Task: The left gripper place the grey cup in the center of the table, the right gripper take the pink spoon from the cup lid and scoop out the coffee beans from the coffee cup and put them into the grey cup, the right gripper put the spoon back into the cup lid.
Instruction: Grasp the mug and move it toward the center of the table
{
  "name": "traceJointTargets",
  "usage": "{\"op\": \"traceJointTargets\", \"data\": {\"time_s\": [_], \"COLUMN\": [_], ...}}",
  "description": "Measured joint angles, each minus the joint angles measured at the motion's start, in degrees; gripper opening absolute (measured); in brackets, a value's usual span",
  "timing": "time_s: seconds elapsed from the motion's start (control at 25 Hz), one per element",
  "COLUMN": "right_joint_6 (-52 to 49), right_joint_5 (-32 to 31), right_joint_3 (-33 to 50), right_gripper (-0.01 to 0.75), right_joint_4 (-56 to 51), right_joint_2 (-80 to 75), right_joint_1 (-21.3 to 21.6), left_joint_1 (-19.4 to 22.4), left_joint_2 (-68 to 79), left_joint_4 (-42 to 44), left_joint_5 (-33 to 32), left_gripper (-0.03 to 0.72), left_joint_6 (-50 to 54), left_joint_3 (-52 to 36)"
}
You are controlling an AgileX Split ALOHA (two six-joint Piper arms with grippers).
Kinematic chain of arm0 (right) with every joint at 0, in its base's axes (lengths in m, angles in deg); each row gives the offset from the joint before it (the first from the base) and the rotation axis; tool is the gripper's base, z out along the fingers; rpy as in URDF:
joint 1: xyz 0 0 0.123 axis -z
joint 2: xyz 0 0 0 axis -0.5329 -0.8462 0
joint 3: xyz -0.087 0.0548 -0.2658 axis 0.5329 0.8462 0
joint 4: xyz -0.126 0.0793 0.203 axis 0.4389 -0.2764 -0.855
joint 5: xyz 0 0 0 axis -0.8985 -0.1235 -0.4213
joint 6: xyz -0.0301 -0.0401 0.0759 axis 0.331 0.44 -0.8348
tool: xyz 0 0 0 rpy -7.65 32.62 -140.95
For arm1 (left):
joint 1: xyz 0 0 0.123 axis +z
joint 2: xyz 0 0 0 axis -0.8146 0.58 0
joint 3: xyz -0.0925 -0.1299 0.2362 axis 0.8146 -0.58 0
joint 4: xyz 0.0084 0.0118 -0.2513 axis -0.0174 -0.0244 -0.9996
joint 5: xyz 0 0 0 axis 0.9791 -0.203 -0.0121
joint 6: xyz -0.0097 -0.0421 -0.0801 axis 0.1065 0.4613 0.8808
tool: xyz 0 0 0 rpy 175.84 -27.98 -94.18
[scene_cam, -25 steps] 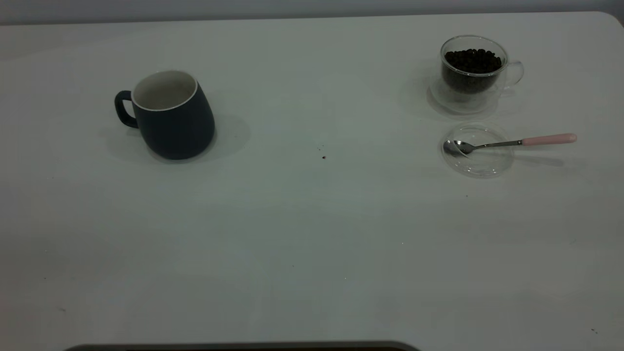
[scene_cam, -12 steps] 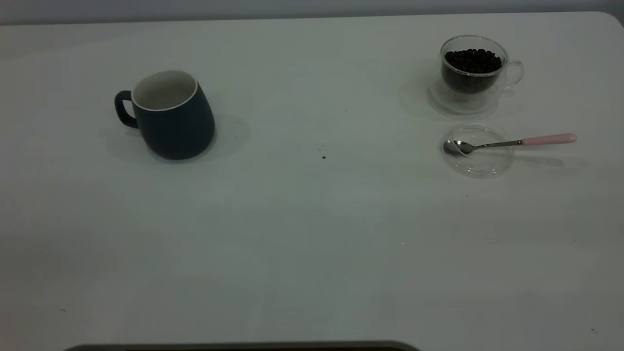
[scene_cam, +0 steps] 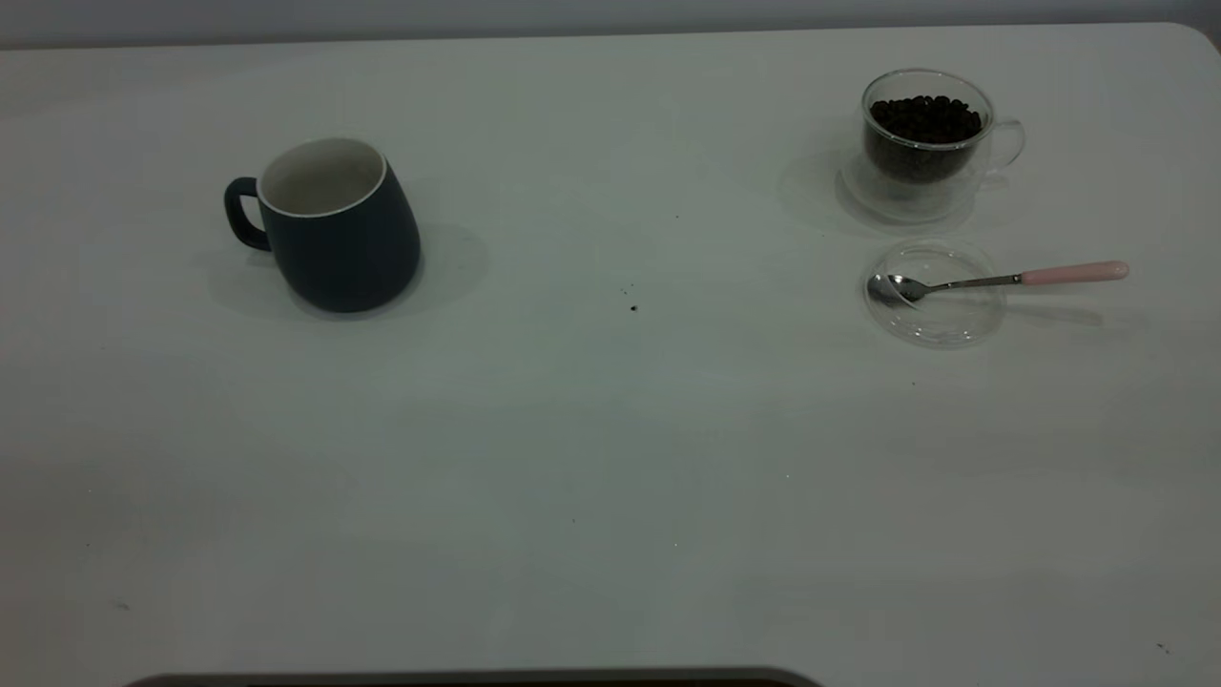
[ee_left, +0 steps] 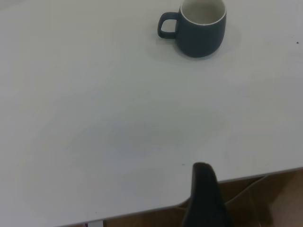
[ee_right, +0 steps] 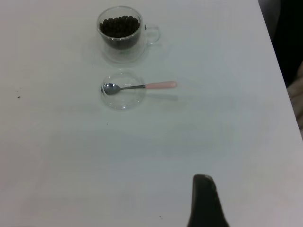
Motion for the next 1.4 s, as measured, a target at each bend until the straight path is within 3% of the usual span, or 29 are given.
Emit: {"op": "traceJointTargets", "data": {"time_s": [0.48, 0.88, 1.16, 1.4], "right_joint_6": [0.0, 0.0, 0.0, 0.0], "right_joint_5": [0.0, 0.0, 0.0, 0.0], "right_joint_3": [0.0, 0.0, 0.0, 0.0], "right_gripper": [0.538, 0.538, 0.538, 0.538], "right_joint_4": [0.0, 0.0, 0.0, 0.0], "right_joint_2": [0.0, 0.0, 0.0, 0.0], "right_joint_1": [0.0, 0.0, 0.0, 0.0], "left_joint_1": [0.0, 0.0, 0.0, 0.0], "left_joint_2": [4.28, 38.57, 61.58, 81.89], "left_joint_4": [0.19, 0.03, 1.56, 3.04], "left_joint_5": [0.82, 24.17, 32.73, 38.66], "left_gripper": [0.567, 0.567, 0.567, 0.567], "left_joint_6": [5.67, 2.68, -2.81, -2.01], "left_joint_3": [0.87, 3.45, 12.37, 25.72]}}
